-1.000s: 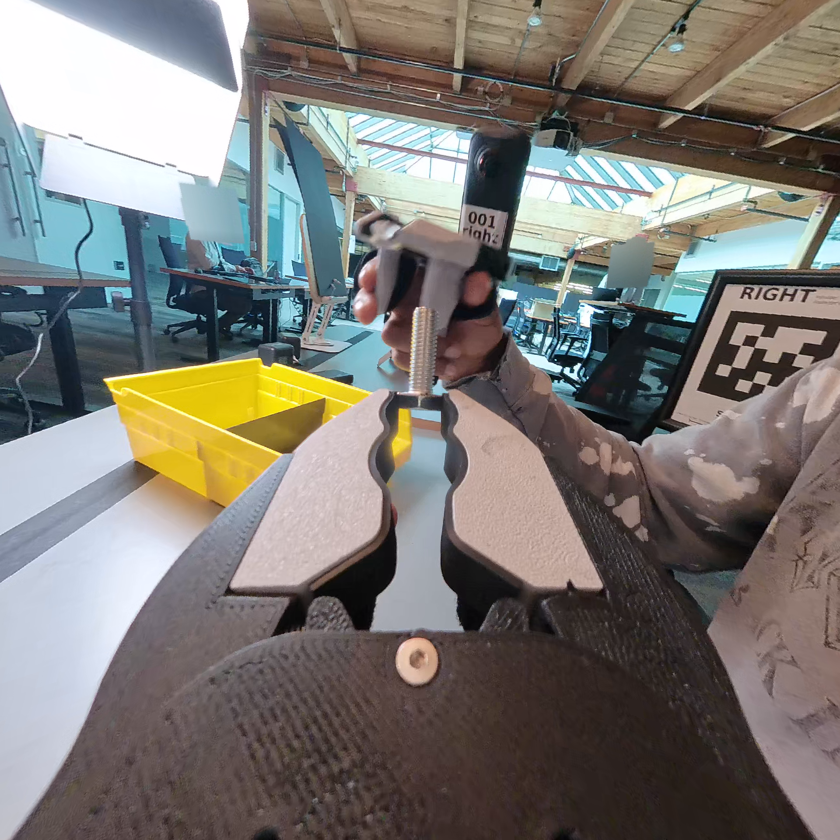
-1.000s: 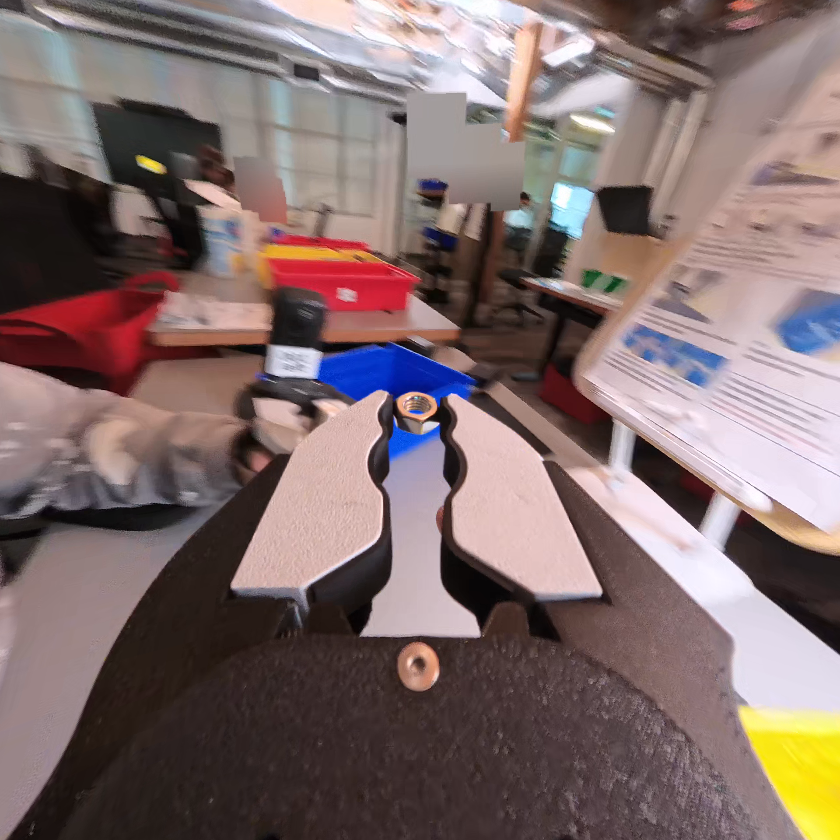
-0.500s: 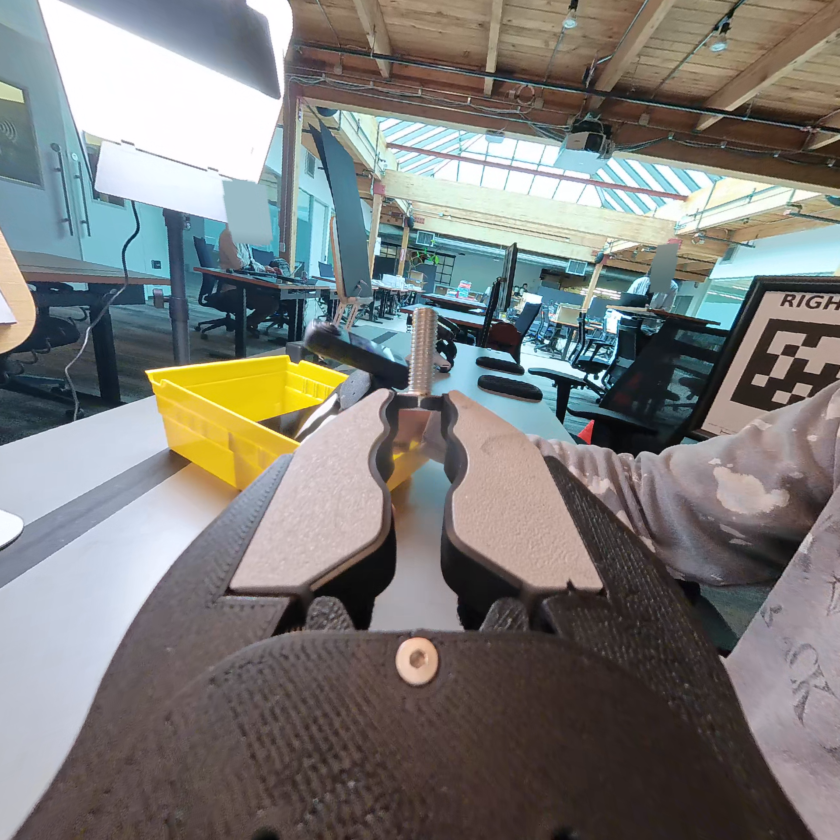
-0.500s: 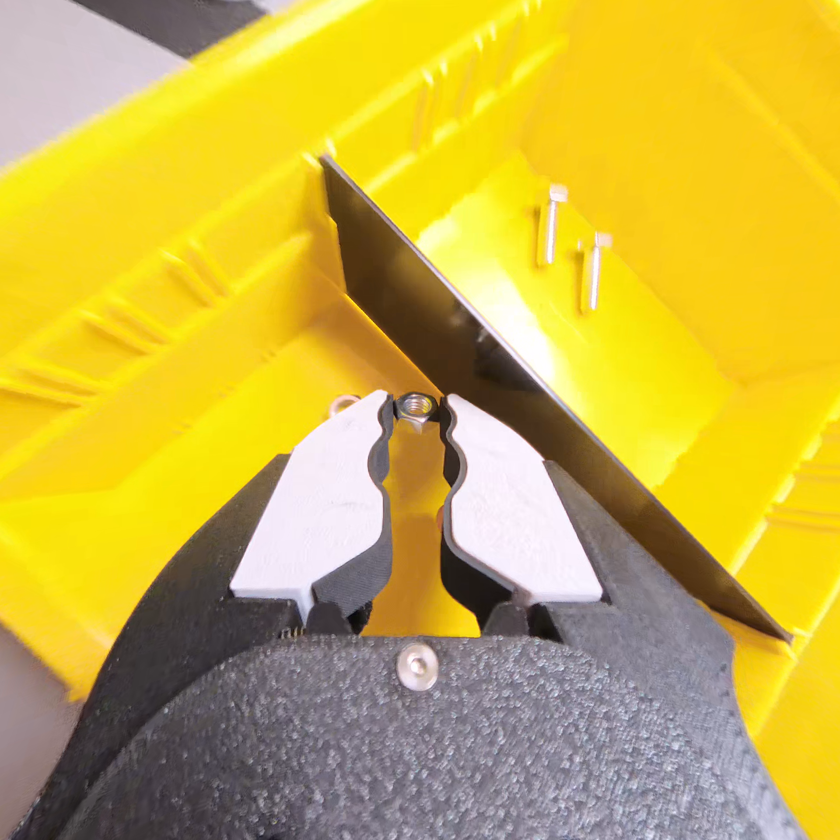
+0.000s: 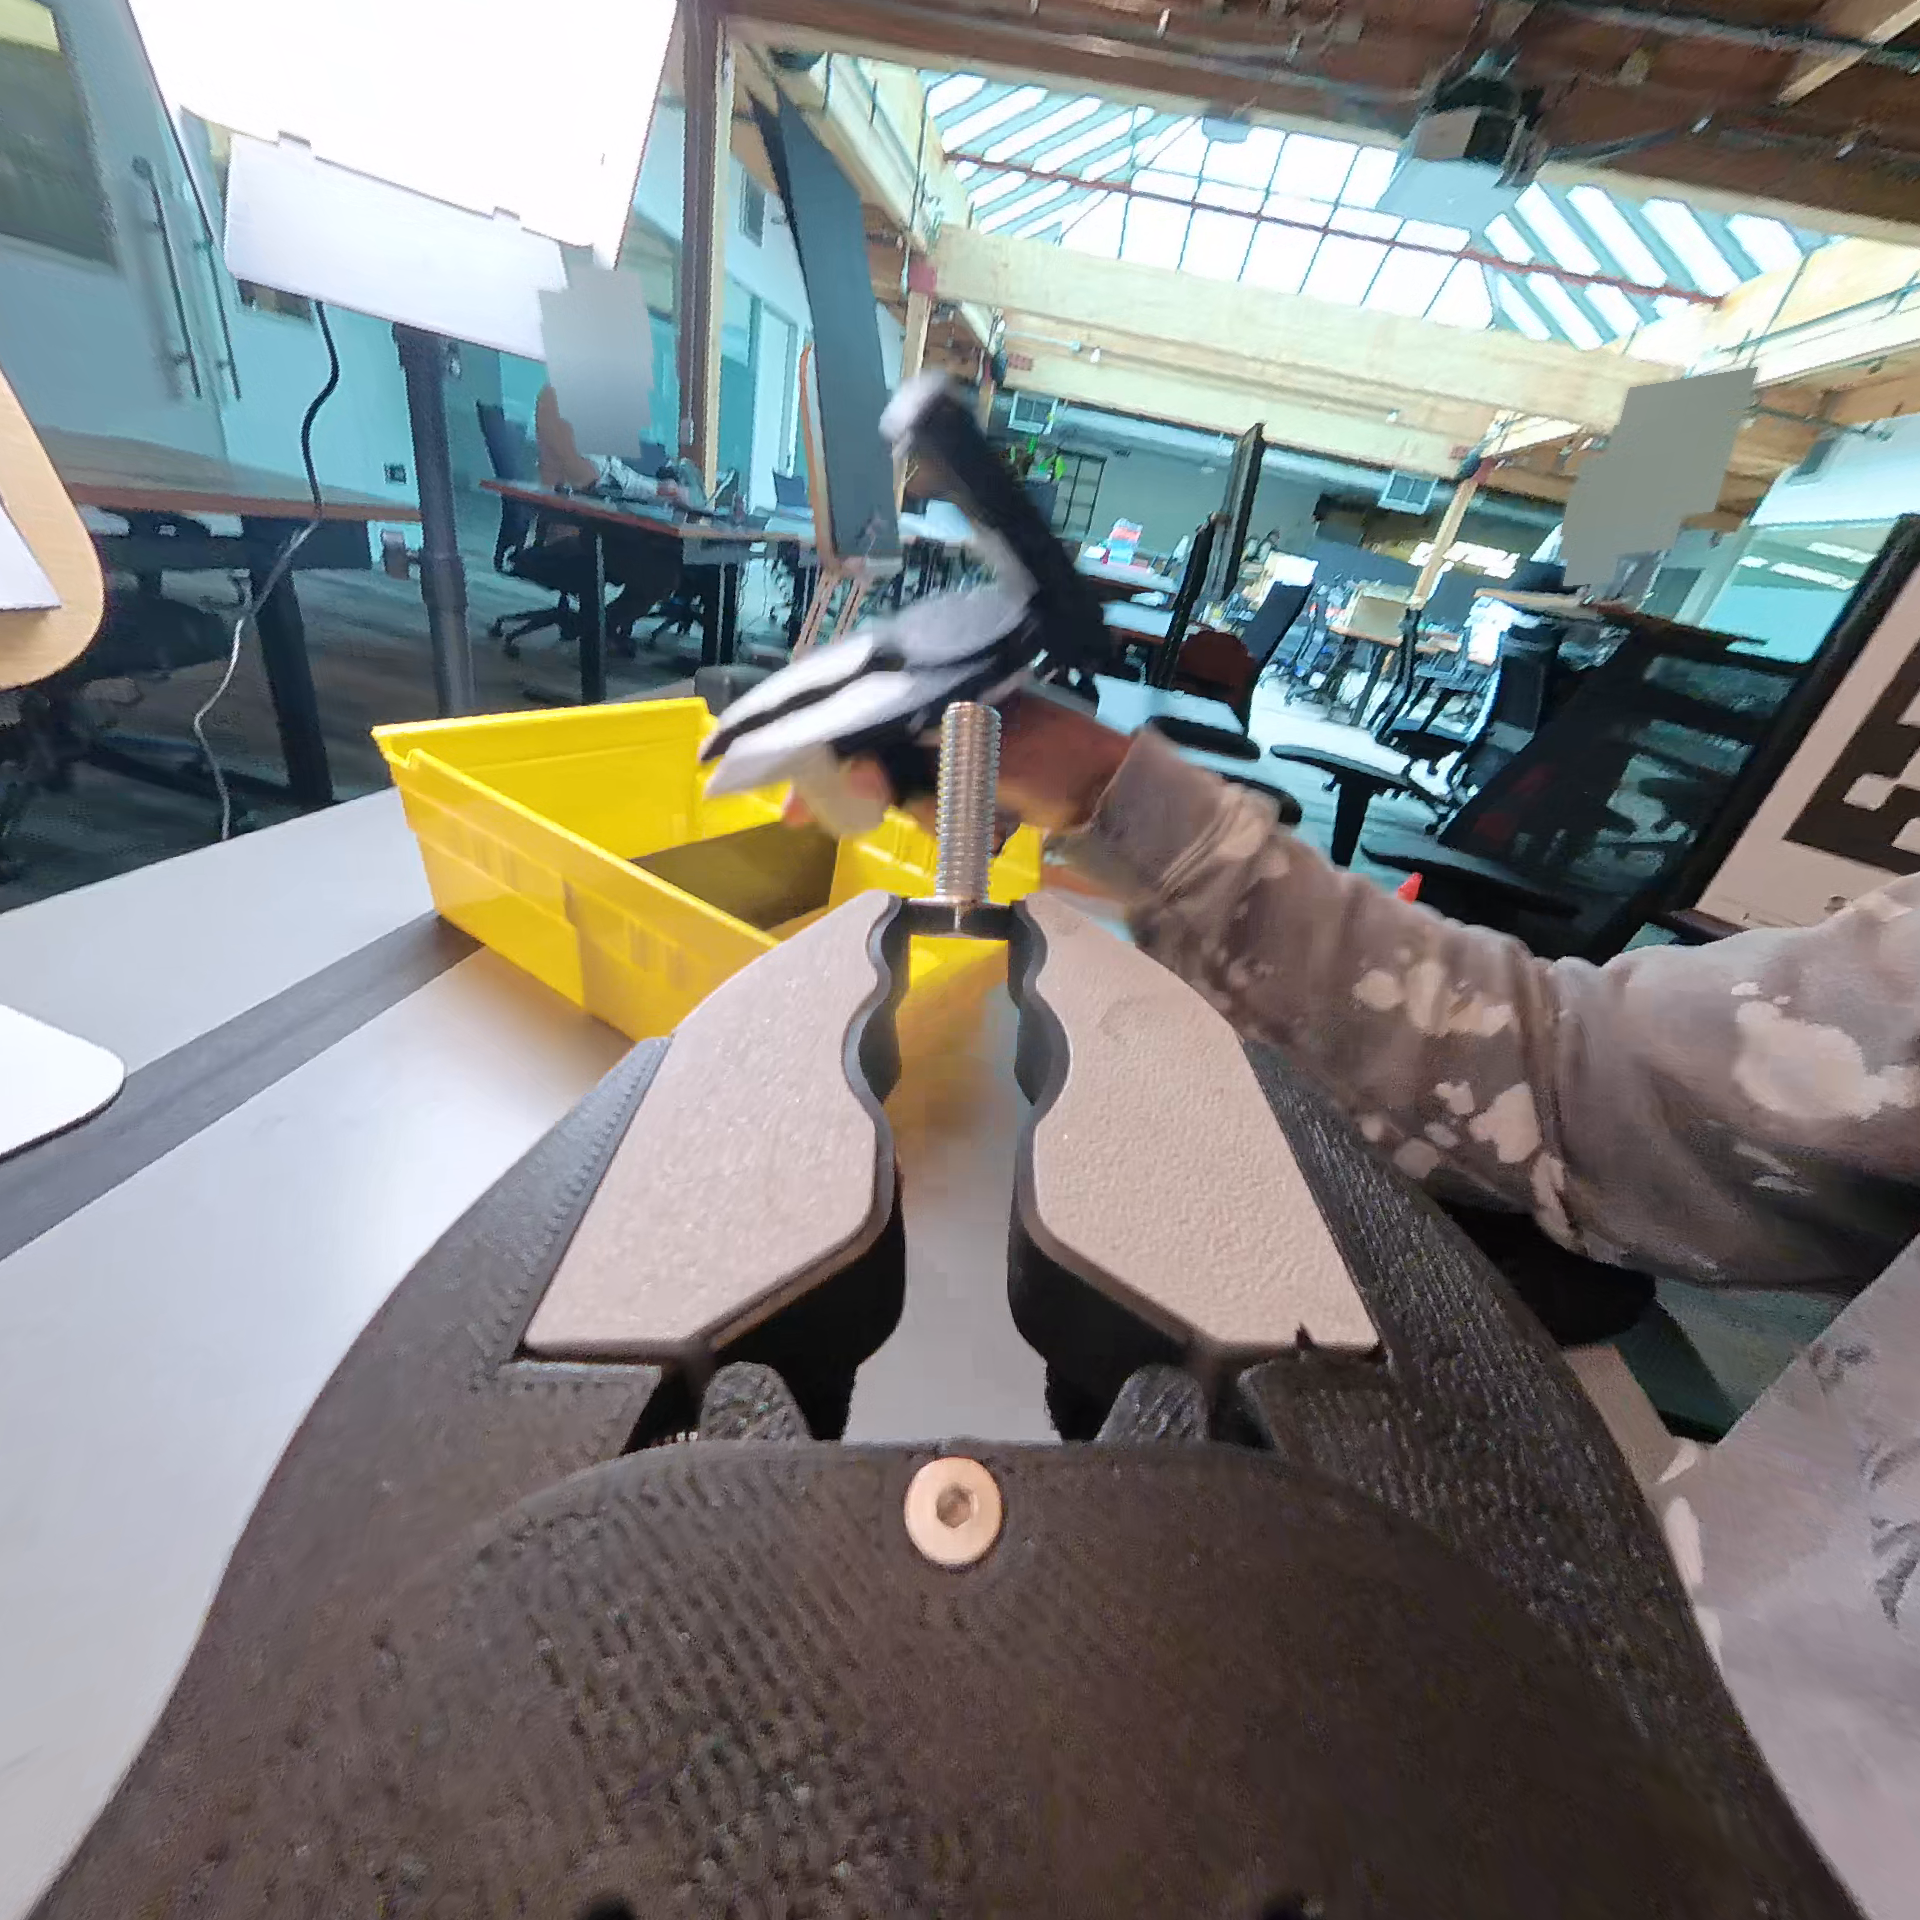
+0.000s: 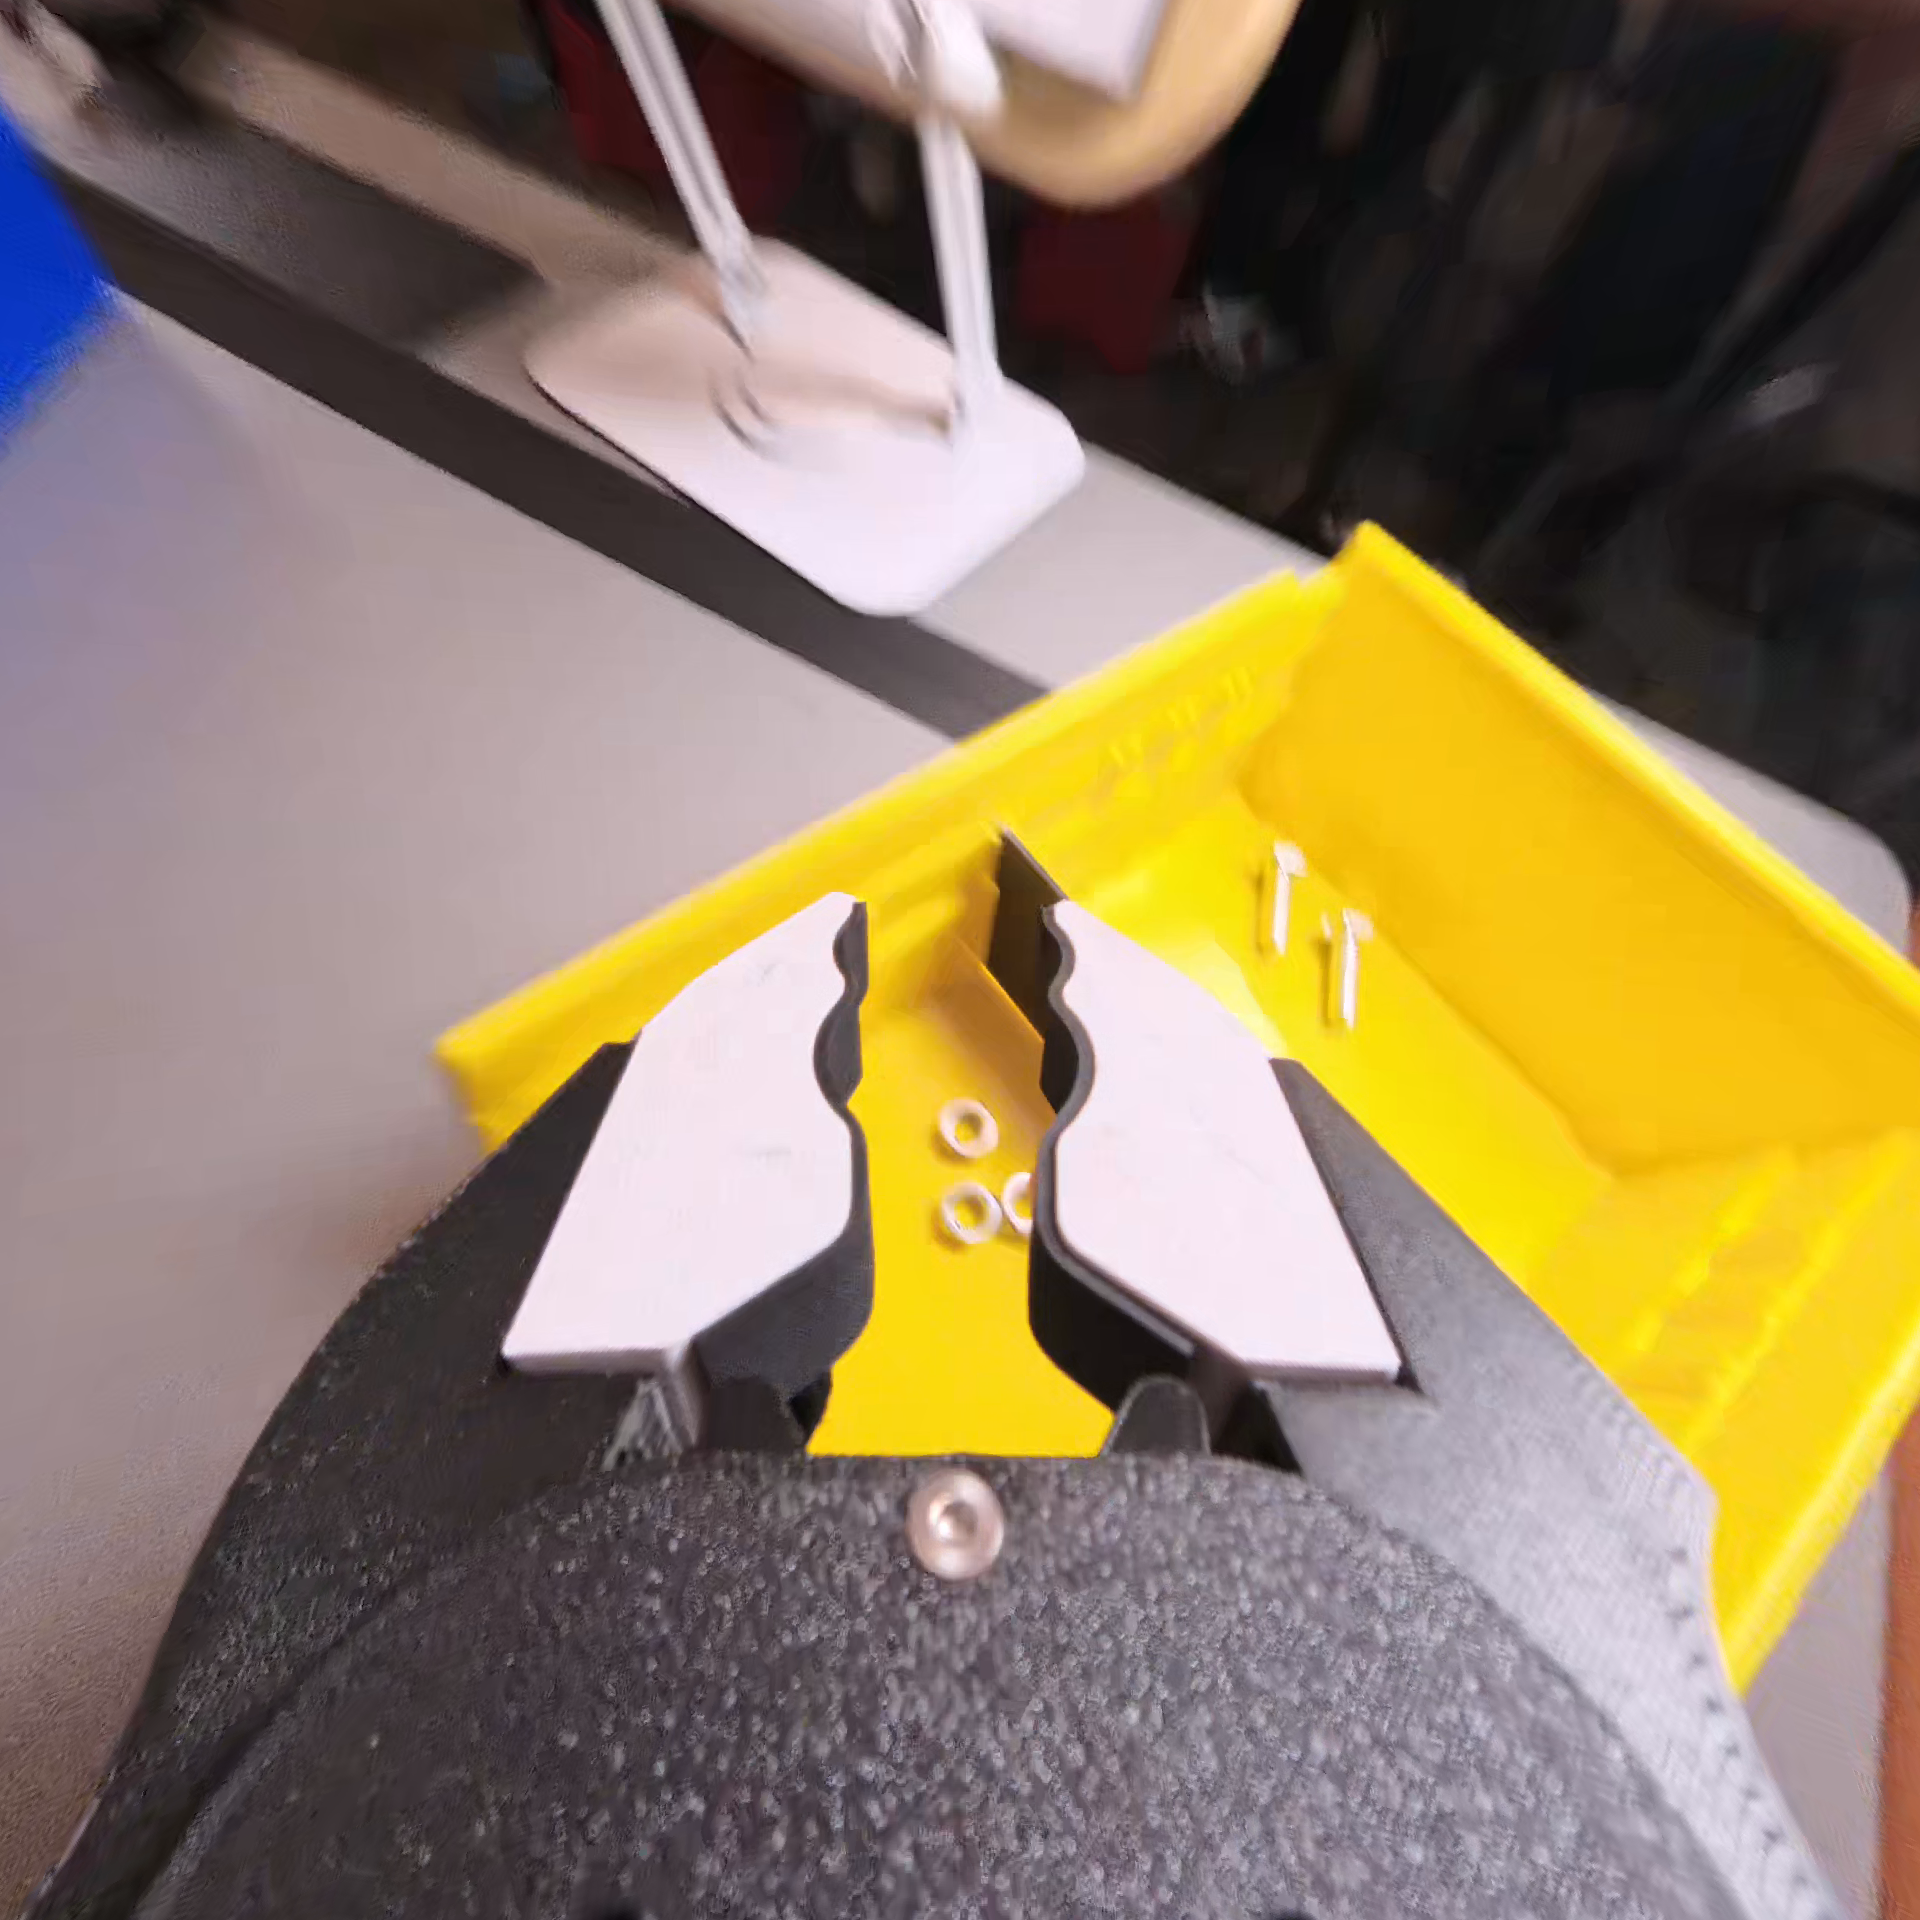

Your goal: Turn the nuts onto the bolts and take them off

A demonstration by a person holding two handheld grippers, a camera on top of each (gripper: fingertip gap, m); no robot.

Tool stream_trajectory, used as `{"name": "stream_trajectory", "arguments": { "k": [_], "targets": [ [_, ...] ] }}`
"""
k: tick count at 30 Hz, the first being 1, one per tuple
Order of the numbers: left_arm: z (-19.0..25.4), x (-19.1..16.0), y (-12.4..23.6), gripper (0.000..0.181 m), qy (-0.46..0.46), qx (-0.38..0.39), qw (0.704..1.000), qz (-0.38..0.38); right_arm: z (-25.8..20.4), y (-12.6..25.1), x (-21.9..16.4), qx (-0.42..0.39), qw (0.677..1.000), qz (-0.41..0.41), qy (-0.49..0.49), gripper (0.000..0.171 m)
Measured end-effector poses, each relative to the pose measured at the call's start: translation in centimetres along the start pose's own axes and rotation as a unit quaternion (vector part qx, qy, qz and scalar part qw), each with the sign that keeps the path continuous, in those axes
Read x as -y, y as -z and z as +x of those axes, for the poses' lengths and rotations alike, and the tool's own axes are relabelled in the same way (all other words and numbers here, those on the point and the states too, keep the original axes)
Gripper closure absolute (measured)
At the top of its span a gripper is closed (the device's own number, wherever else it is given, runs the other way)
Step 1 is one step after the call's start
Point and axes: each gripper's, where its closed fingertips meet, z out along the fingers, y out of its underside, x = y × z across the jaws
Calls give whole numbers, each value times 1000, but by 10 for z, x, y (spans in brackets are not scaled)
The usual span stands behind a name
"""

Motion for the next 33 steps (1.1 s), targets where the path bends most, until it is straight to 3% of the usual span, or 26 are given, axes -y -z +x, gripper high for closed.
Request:
{"name": "stream_trajectory", "arguments": {
  "k": [3, 5, 8, 11, 13, 19, 24, 33],
  "targets": [
    [-5, -17, -5, 163, -6, 13, 999, -52, -66, 41, 62, 128, 982, 134, 47, 143],
    [-5, -30, -8, 163, -23, 19, 996, -88, -116, 68, 81, 219, 955, 180, 90, 145],
    [-2, -49, -13, 163, -51, 19, 989, -140, -176, 85, 75, 321, 920, 161, 156, 144],
    [3, -58, -16, 163, -70, 14, 983, -166, -209, 76, 46, 374, 901, 90, 202, 145],
    [3, -58, -15, 163, -74, 12, 982, -171, -217, 67, 29, 390, 893, 49, 218, 159],
    [1, -57, -13, 163, -69, 6, 983, -173, -208, 55, 4, 374, 895, -12, 242, 170],
    [-6, -54, -8, 163, -73, 14, 982, -175, -208, 55, 8, 358, 899, -5, 252, 151],
    [-1, -55, -10, 163, -80, 5, 981, -175, -220, 46, 2, 346, 893, -10, 289, 153]
  ]
}}
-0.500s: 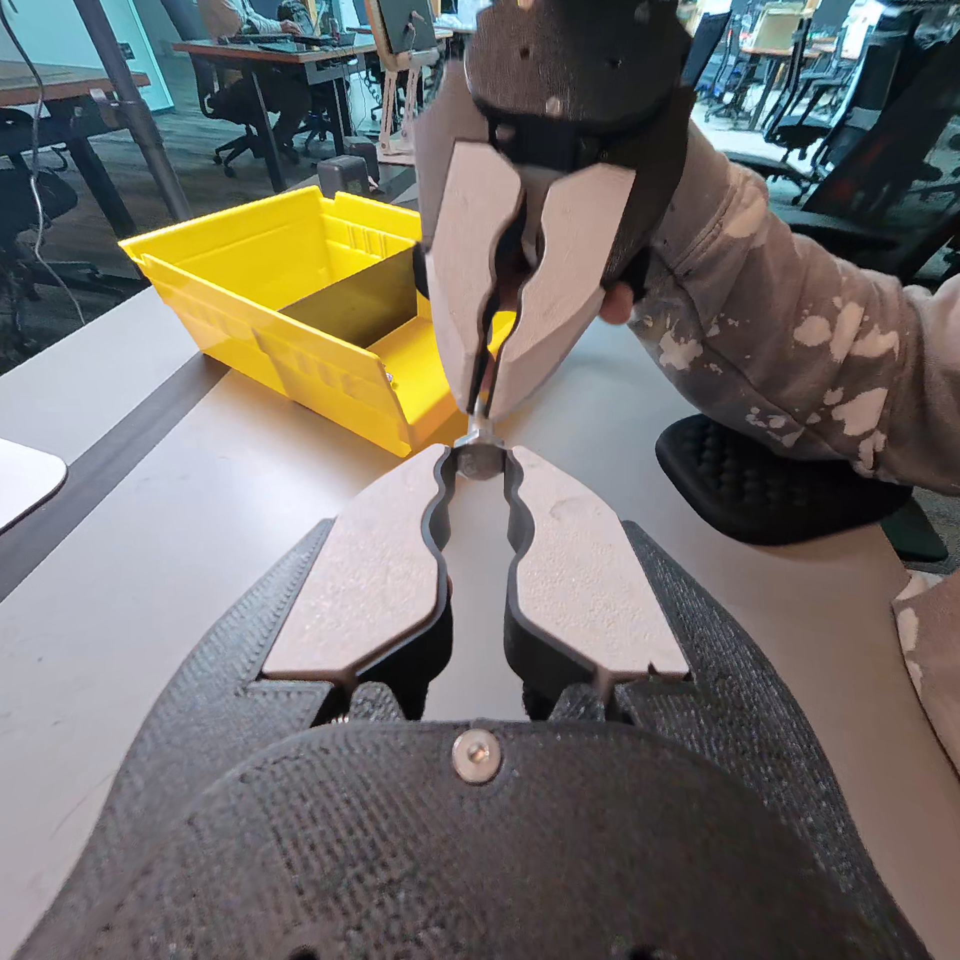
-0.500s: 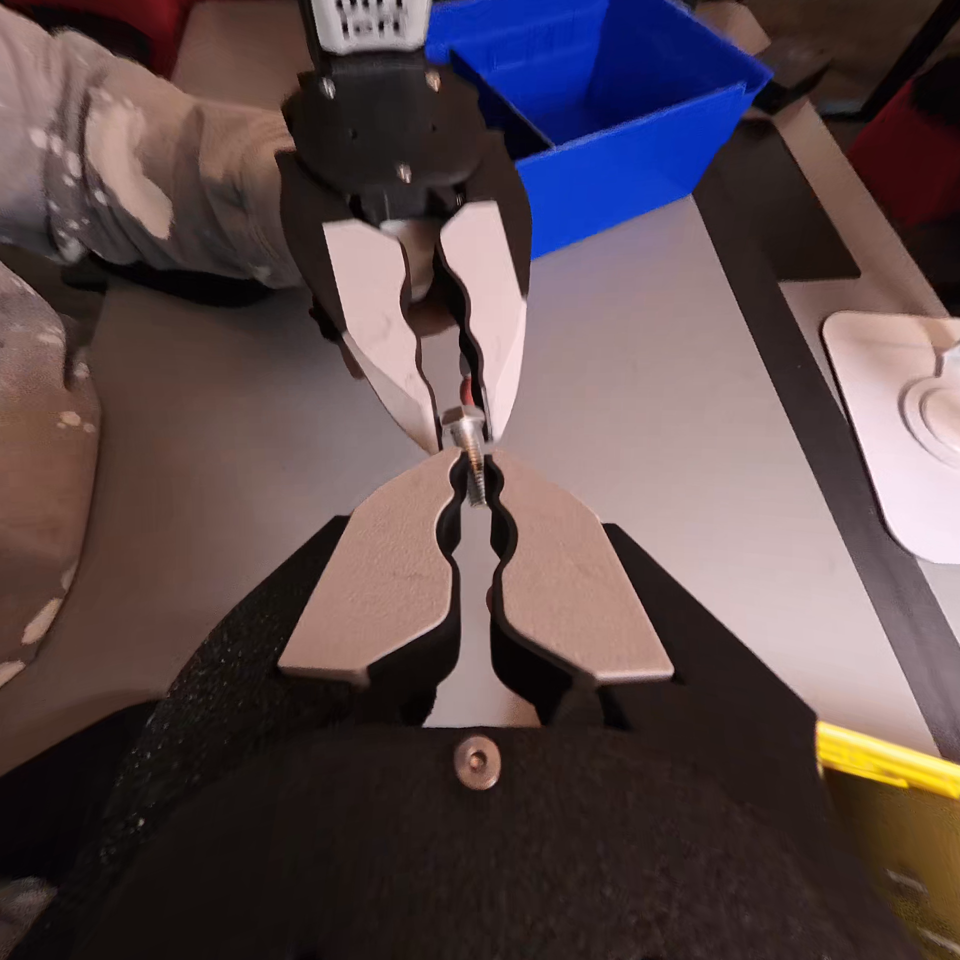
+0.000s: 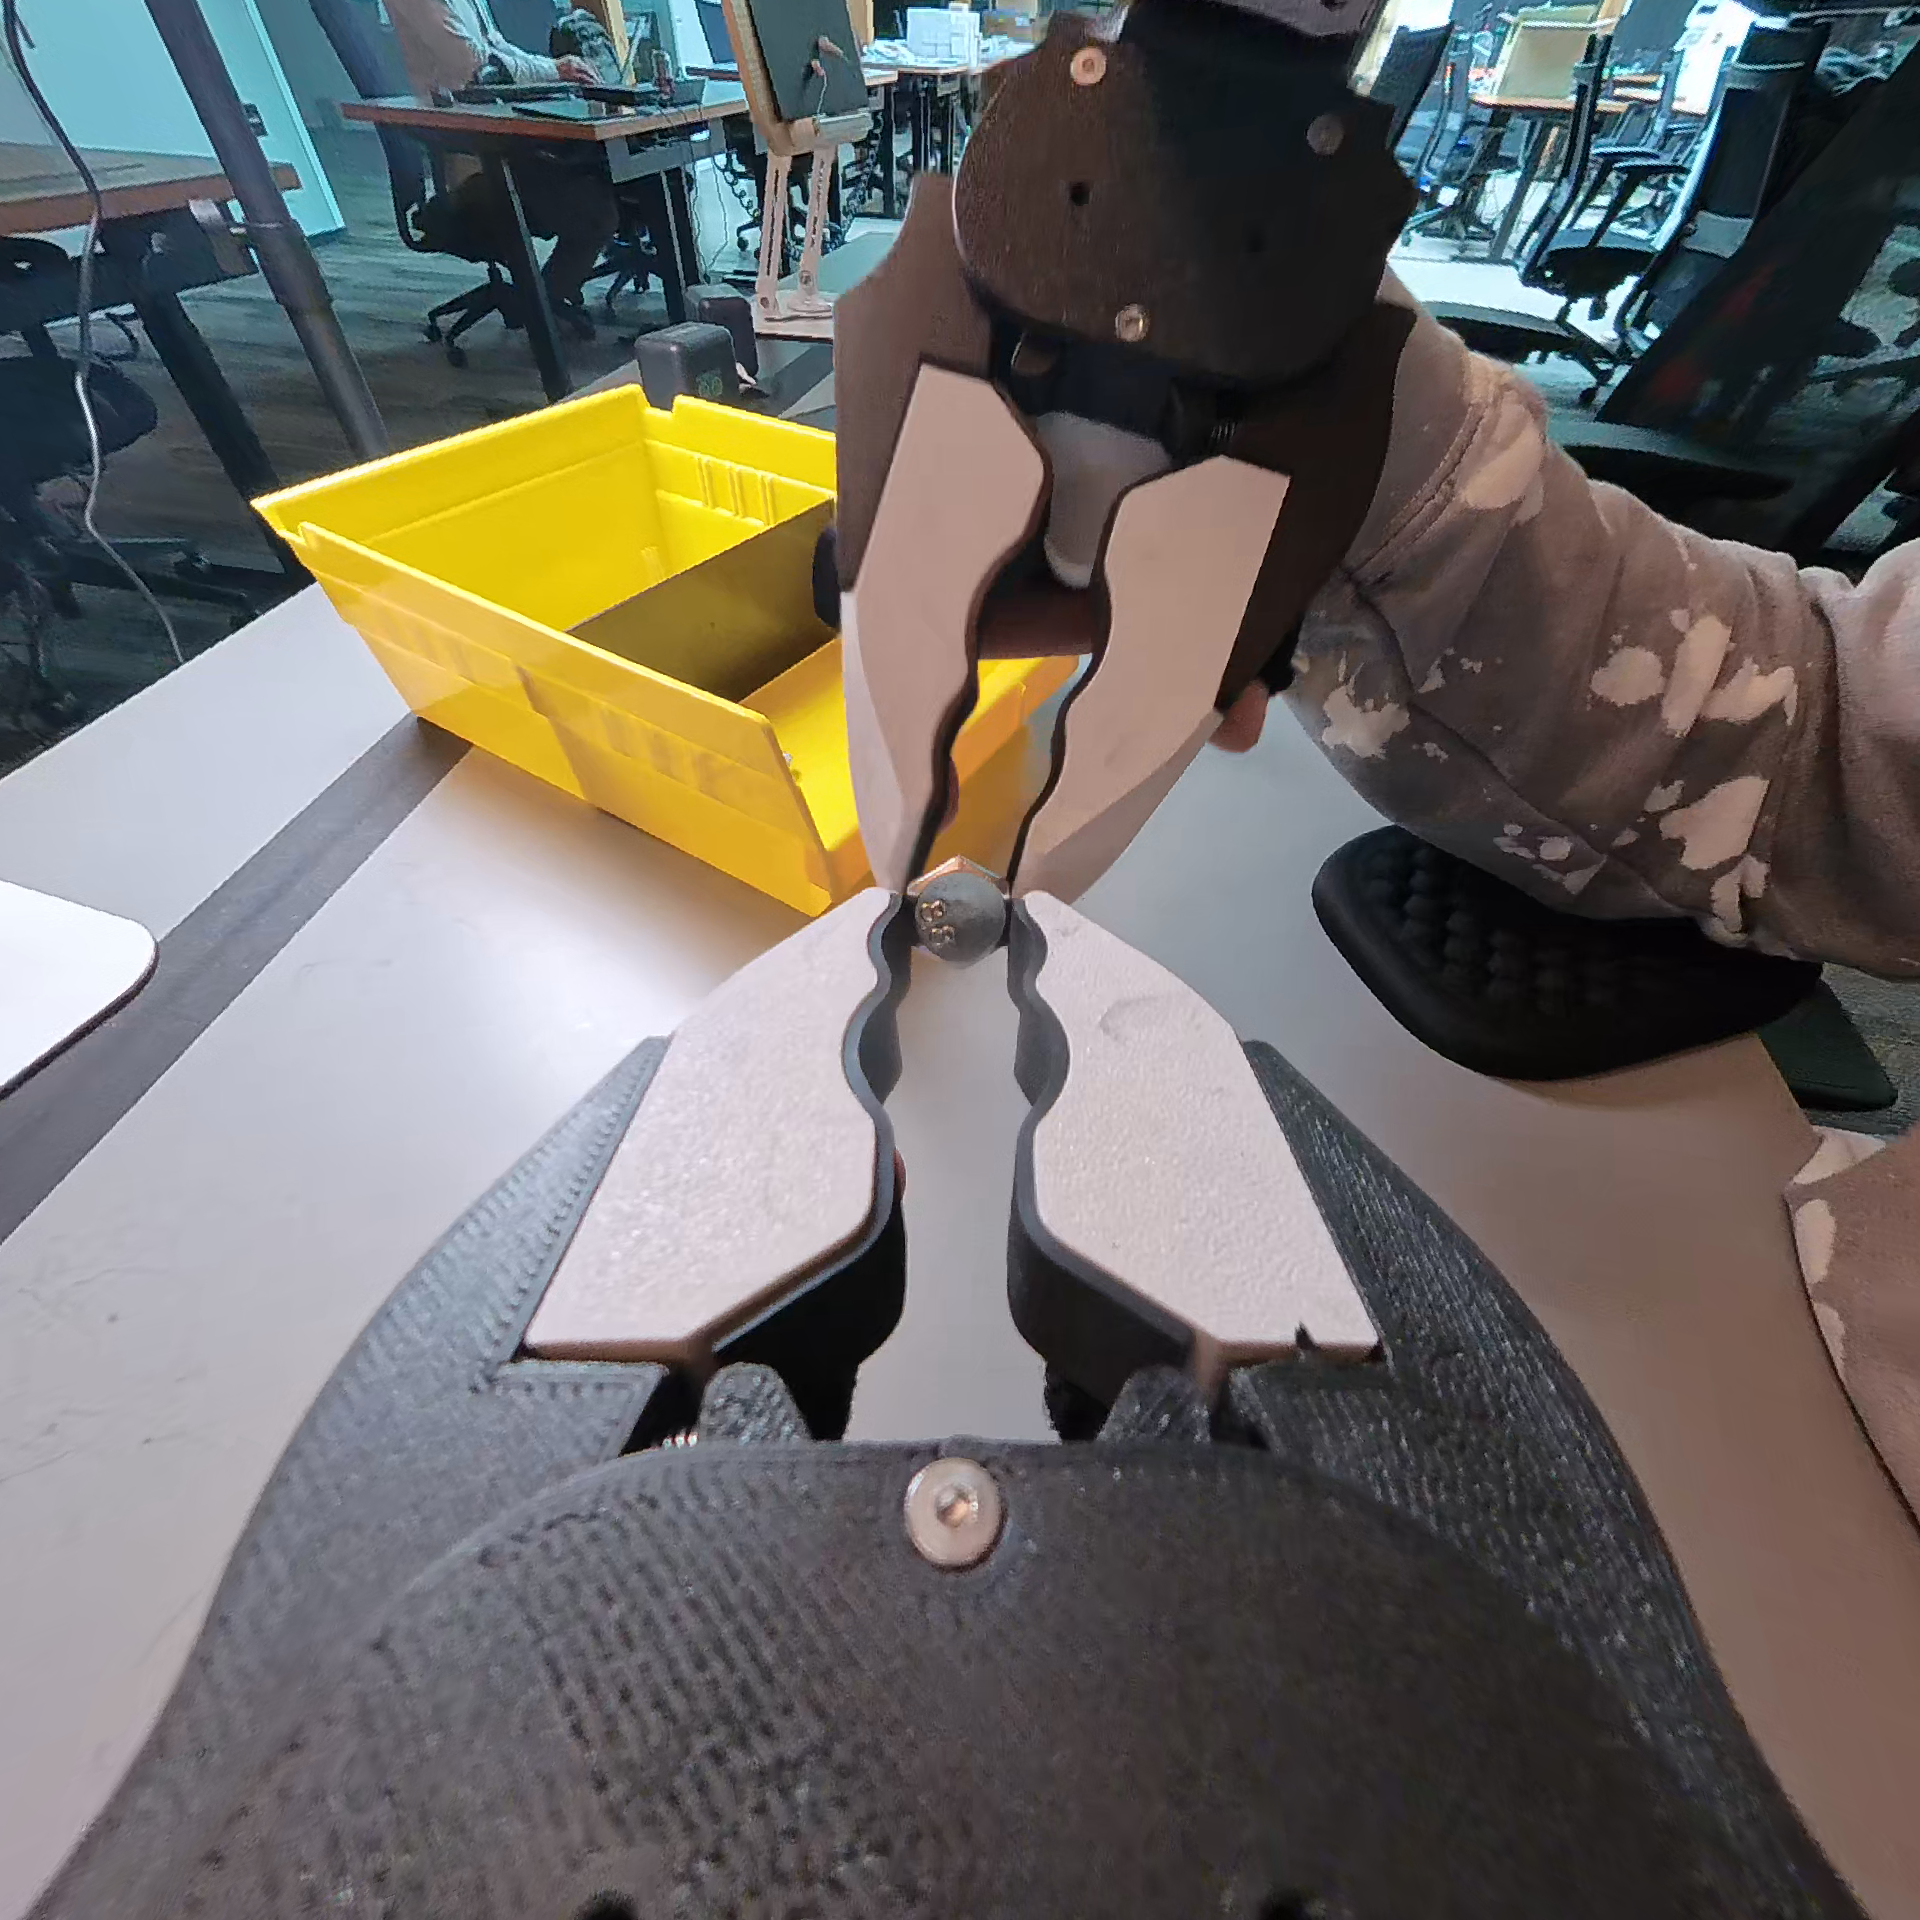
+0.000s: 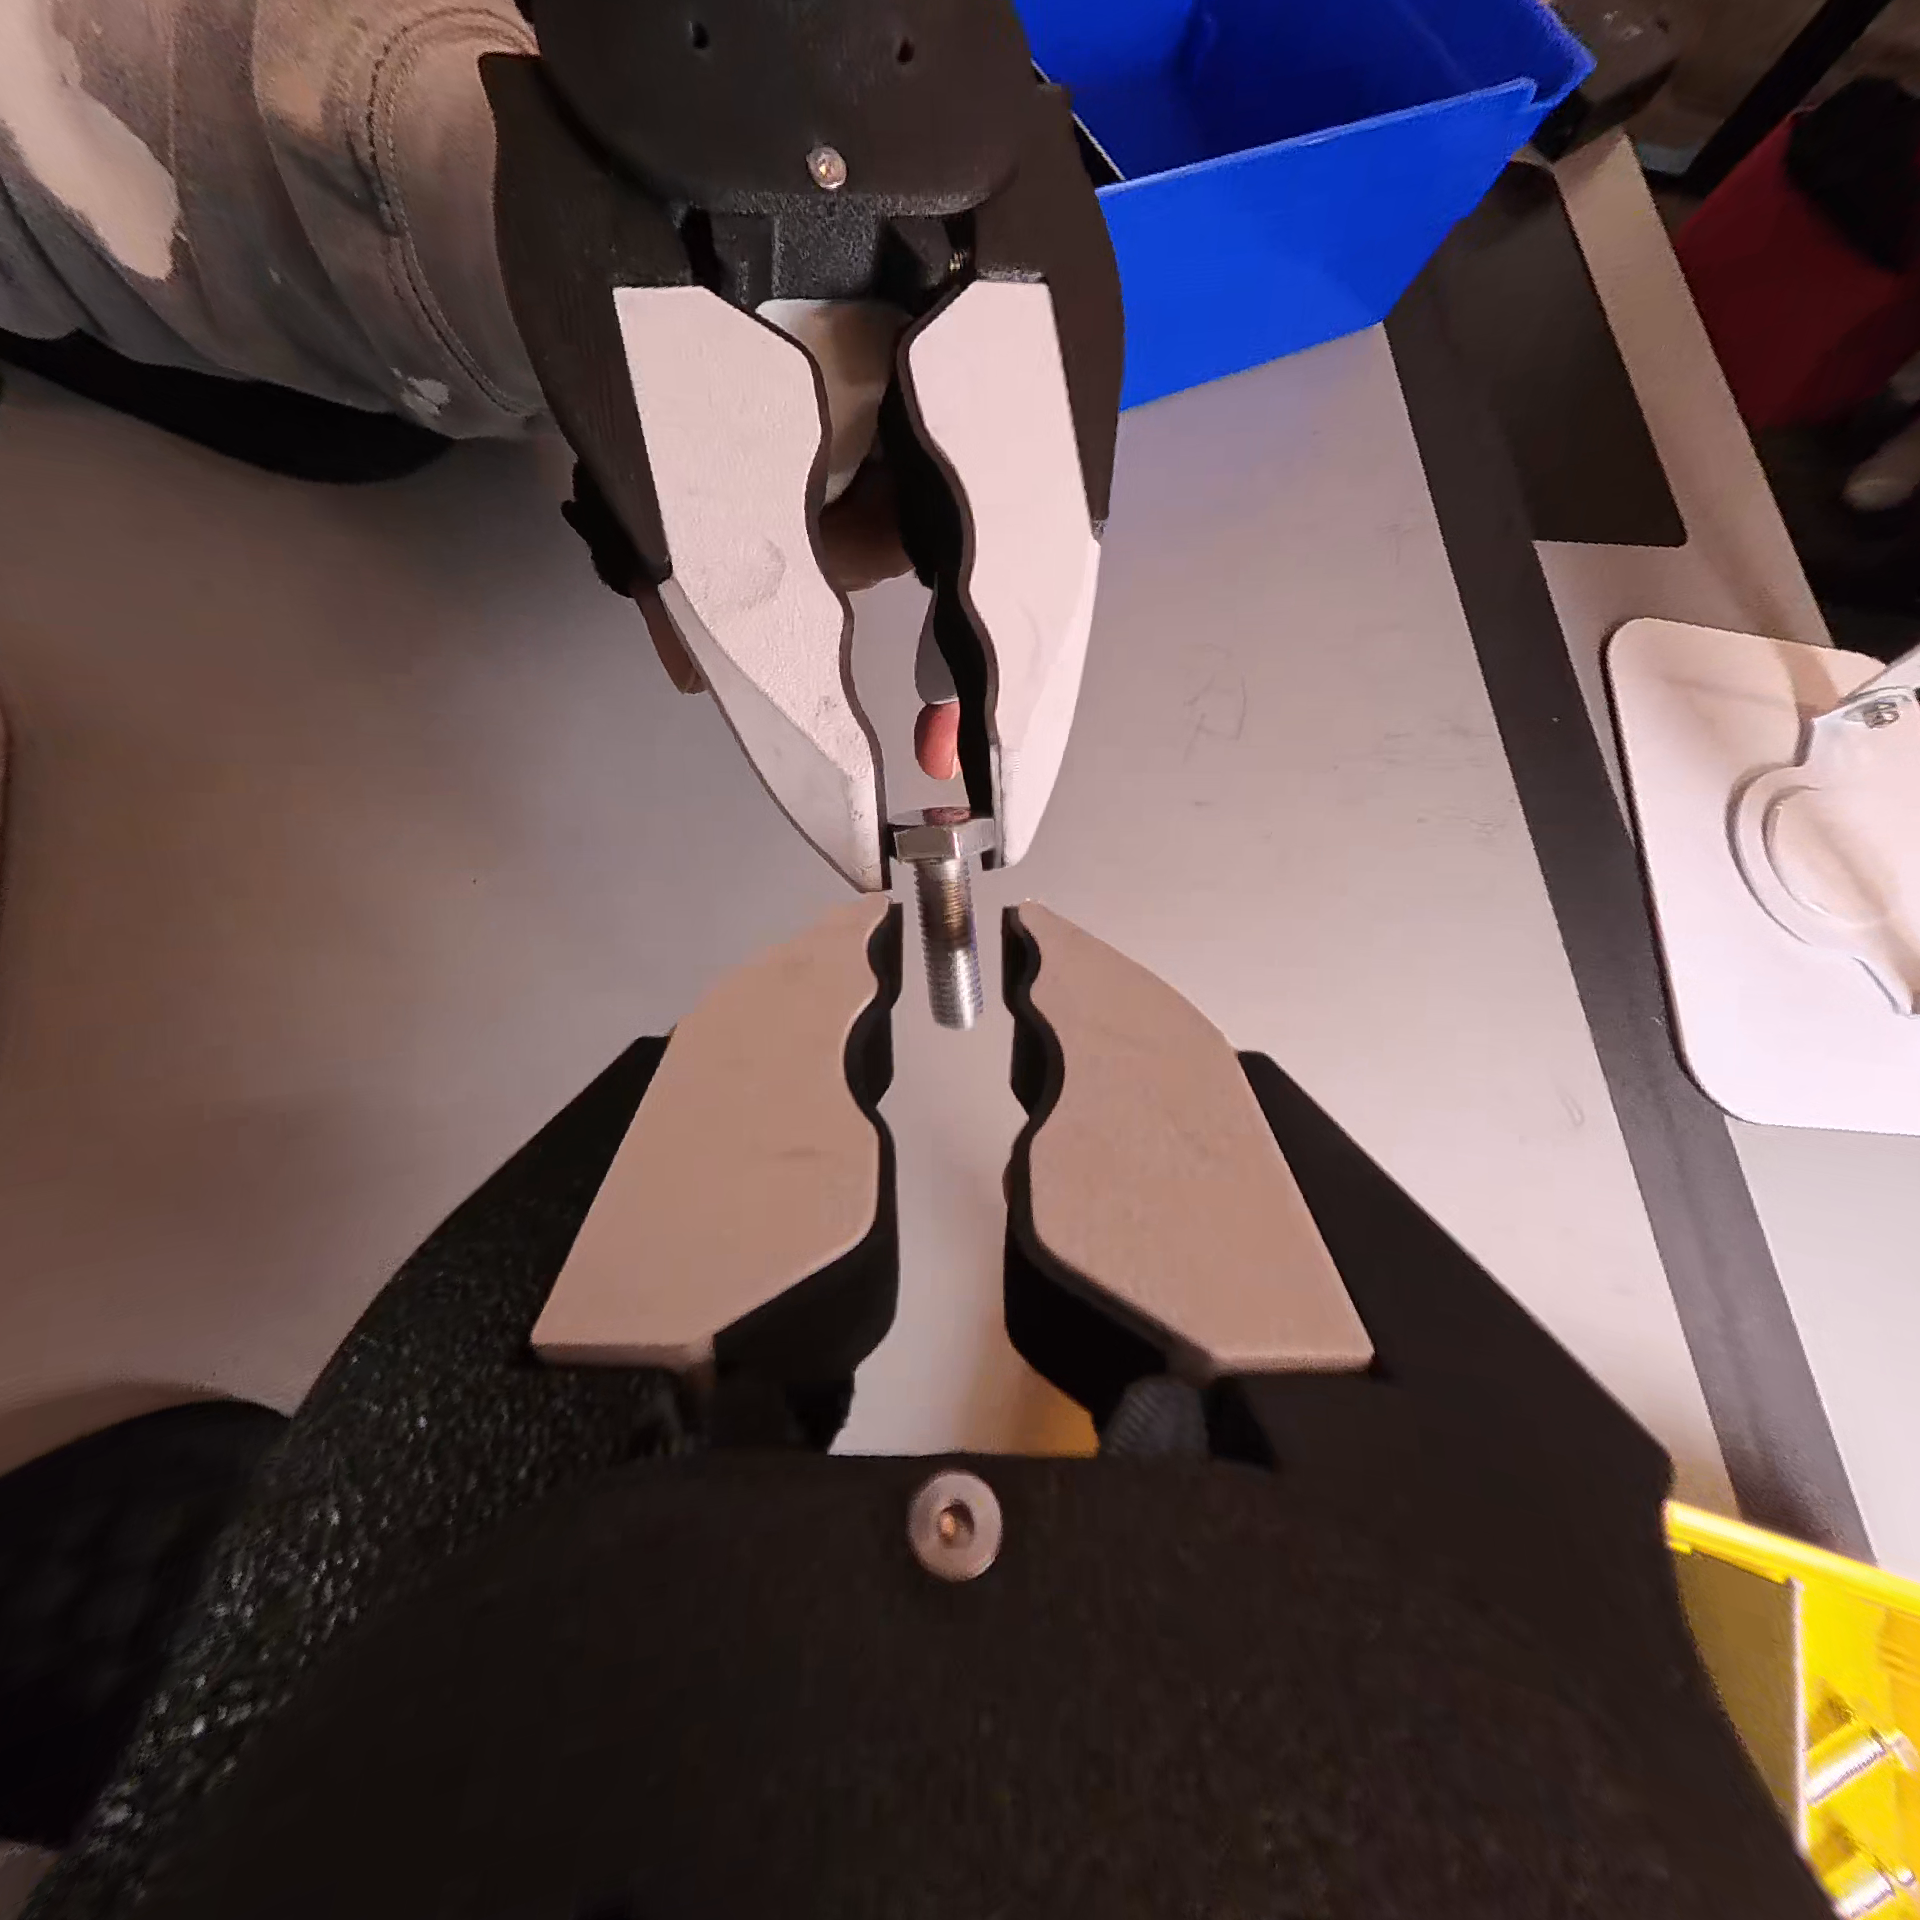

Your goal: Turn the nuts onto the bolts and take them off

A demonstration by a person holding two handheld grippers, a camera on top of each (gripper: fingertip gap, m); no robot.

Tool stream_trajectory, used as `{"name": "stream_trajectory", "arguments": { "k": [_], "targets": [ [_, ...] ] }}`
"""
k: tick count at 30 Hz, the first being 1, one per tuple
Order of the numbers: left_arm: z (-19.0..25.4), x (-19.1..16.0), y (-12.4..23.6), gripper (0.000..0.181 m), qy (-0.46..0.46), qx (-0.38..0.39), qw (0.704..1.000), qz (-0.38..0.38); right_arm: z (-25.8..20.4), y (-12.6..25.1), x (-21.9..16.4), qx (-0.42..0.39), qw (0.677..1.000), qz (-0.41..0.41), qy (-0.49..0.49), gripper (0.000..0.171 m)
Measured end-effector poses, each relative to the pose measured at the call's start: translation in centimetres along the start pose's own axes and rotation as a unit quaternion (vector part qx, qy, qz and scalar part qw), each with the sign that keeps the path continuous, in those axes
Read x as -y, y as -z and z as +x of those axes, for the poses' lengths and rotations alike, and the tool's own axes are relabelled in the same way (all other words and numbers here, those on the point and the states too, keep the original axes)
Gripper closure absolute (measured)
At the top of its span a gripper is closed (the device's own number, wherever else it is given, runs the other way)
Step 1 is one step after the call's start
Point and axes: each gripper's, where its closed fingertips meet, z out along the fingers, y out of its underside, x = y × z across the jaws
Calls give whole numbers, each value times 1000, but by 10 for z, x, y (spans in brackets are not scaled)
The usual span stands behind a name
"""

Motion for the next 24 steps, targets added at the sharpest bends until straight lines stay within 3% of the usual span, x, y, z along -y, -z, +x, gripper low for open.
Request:
{"name": "stream_trajectory", "arguments": {
  "k": [6, 9, 12, 15, 18, 24],
  "targets": [
    [-12, 11, 7, 162, 12, 36, 999, 38, 11, 5, 5, -26, 999, 20, -4, 162],
    [-29, 17, 18, 158, 14, 85, 995, 58, 51, 31, -3, -124, 991, 30, -44, 162],
    [-45, 22, 31, 156, 20, 131, 988, 83, 109, 78, -20, -253, 958, 51, -127, 161],
    [-53, 25, 38, 157, 27, 148, 984, 96, 179, 130, -67, -359, 900, 35, -244, 162],
    [-56, 28, 44, 159, 19, 160, 982, 99, 226, 155, -140, -397, 850, -59, -340, 161],
    [-59, 32, 53, 161, 10, 175, 979, 102, 247, 141, -251, -366, 786, -232, -441, 161]
  ]
}}
